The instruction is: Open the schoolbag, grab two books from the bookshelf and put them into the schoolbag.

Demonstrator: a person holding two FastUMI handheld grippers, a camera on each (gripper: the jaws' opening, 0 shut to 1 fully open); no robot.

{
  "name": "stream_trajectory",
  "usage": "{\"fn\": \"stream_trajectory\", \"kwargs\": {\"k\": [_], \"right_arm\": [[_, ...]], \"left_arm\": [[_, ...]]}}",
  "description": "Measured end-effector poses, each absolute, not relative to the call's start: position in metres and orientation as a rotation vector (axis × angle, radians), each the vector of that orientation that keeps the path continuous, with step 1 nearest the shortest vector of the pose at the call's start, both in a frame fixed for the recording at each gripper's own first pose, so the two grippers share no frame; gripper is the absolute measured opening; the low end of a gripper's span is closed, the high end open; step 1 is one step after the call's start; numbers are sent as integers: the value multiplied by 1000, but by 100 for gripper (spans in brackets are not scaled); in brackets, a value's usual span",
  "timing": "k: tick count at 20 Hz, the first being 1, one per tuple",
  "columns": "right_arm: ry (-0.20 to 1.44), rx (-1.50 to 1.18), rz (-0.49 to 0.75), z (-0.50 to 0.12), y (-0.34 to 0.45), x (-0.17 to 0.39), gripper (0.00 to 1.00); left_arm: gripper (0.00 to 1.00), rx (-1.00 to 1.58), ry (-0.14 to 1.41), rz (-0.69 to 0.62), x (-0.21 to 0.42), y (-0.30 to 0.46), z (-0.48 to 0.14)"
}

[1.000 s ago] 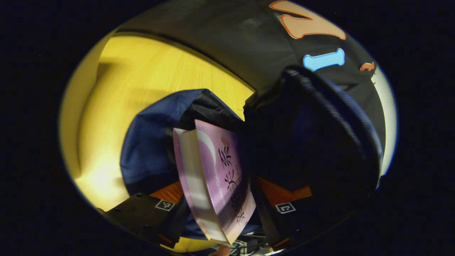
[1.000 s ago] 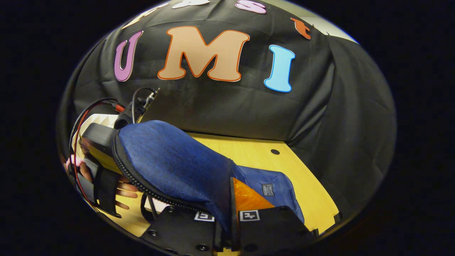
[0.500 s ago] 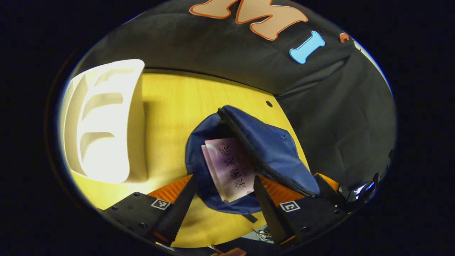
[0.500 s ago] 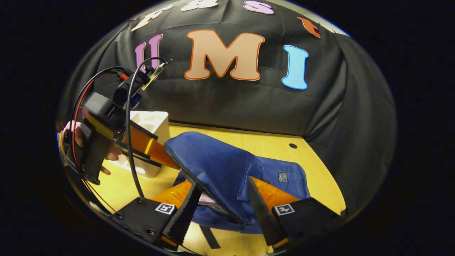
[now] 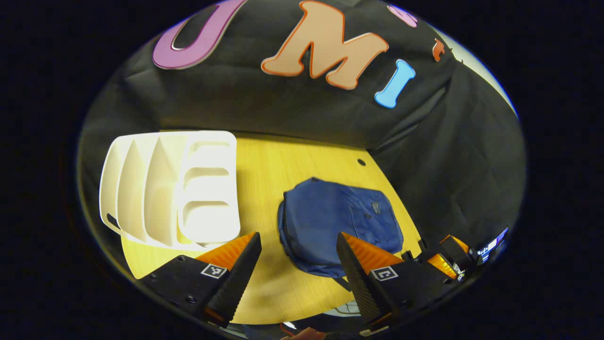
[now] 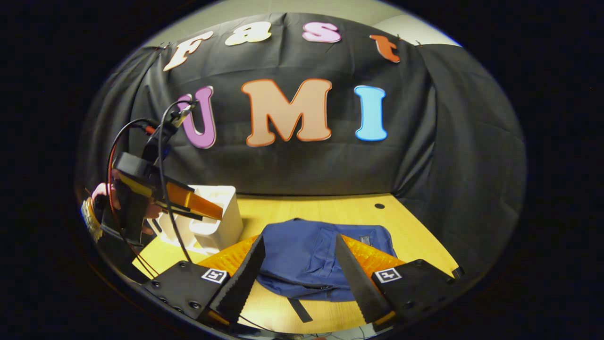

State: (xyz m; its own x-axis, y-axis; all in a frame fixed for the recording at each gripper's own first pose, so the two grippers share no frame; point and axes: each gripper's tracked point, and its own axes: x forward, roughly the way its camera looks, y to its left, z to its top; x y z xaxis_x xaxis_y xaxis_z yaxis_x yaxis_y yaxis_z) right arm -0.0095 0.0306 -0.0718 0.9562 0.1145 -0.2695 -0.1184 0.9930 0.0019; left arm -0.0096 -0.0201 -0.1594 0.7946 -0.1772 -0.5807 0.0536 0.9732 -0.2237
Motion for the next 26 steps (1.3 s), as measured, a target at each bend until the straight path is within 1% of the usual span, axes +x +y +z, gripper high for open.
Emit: {"fn": "stream_trajectory", "kwargs": {"k": [5, 10, 12, 13, 14, 15, 16, 19, 20, 21, 24, 25, 26], "right_arm": [[159, 34, 25, -25, 13, -7, 96], [64, -2, -49, 15, -3, -9, 96], [39, -12, -76, 27, -6, -13, 96], [28, -14, -92, 30, -7, -15, 97], [22, -13, -107, 34, -8, -17, 97], [19, -14, -122, 36, -9, -19, 97], [18, -19, -136, 37, -11, -21, 95], [23, -39, -169, 35, -10, -25, 96], [22, -45, -176, 34, -10, -26, 97], [24, -49, -181, 33, -8, -29, 96], [27, -45, -188, 33, 1, -28, 97], [26, -39, -186, 32, 5, -26, 98], [26, -36, -186, 32, 9, -24, 98]], "left_arm": [[94, -92, 436, 1, 5, 20, -107], [93, 16, 309, 57, 14, 38, -65], [93, 49, 279, 42, 17, 38, -53], [89, 58, 265, 15, 18, 34, -49], [93, 64, 254, -4, 21, 29, -45], [93, 63, 259, -20, 23, 27, -45], [92, 54, 263, -37, 25, 24, -47], [93, 18, 290, -83, 25, 16, -49], [89, 20, 286, -91, 26, 16, -47], [93, 27, 282, -98, 29, 16, -48], [93, 42, 281, -120, 31, 15, -46], [89, 40, 283, -129, 31, 14, -46], [93, 36, 288, -138, 32, 13, -48]]}}
